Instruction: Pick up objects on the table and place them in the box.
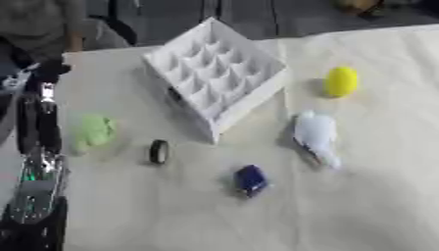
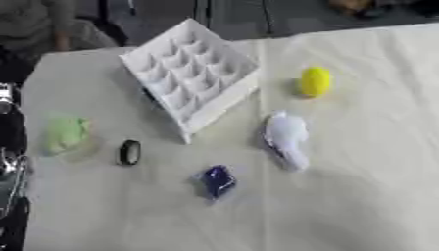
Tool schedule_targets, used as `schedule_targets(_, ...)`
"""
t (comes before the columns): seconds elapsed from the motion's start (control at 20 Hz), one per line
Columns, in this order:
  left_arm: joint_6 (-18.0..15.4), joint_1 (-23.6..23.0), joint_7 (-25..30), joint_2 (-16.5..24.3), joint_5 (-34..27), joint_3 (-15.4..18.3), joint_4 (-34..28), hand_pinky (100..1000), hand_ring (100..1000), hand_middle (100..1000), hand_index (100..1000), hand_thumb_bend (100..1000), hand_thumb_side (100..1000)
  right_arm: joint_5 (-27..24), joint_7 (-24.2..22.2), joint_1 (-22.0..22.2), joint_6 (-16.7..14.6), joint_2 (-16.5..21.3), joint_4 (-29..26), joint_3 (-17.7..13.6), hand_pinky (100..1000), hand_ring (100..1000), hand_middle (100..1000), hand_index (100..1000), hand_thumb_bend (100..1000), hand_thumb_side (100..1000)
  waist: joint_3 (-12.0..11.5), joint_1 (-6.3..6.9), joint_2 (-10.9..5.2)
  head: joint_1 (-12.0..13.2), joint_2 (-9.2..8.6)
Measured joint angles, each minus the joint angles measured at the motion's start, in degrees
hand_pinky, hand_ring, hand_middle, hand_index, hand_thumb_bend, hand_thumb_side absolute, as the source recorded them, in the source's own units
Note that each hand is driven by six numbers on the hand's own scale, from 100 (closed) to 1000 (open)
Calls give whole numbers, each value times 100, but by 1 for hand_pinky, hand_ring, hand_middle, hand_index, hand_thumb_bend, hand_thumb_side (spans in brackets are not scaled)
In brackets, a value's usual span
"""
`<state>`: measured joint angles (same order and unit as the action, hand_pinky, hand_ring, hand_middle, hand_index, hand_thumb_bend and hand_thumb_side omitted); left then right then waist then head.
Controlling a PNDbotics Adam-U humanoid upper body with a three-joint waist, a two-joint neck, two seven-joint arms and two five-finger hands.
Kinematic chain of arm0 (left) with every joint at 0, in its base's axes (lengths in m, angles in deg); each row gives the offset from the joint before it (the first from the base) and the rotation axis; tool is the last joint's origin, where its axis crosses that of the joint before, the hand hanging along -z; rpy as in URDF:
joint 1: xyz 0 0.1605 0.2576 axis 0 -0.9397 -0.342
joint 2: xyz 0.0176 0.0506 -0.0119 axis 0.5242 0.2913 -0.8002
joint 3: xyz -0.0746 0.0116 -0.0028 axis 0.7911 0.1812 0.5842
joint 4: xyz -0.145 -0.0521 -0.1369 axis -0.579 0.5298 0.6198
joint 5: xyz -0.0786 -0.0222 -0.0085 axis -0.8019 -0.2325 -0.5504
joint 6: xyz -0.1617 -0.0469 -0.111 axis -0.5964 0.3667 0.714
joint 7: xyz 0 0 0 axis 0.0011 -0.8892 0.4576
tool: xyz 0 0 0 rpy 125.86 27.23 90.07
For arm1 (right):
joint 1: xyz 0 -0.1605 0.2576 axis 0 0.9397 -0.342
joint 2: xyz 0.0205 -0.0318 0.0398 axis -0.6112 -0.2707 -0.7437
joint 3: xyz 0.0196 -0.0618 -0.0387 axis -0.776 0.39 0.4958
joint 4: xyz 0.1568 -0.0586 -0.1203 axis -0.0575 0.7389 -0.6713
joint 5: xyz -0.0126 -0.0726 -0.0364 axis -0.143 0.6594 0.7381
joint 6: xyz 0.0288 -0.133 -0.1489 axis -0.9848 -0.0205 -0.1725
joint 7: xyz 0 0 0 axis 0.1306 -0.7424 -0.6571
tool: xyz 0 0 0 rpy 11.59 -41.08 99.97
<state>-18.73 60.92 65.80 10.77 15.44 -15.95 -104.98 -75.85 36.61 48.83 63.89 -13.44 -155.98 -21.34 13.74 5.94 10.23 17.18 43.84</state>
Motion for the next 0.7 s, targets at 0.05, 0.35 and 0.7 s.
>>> schedule_targets(0.05,1,0,0,0,5,1,0,1000,915,804,695,416,886,0,0,0,0,0,0,0,537,586,653,772,196,791,0,0,0,0,0)
schedule_targets(0.35,19,0,-10,0,66,2,-23,1000,915,804,696,419,881,0,2,1,0,0,0,0,537,586,653,771,195,791,0,0,0,-67,0)
schedule_targets(0.7,46,-1,-2,0,127,2,-47,1000,915,803,697,437,857,0,1,1,4,0,0,0,537,586,653,772,196,791,4,1,0,-90,0)
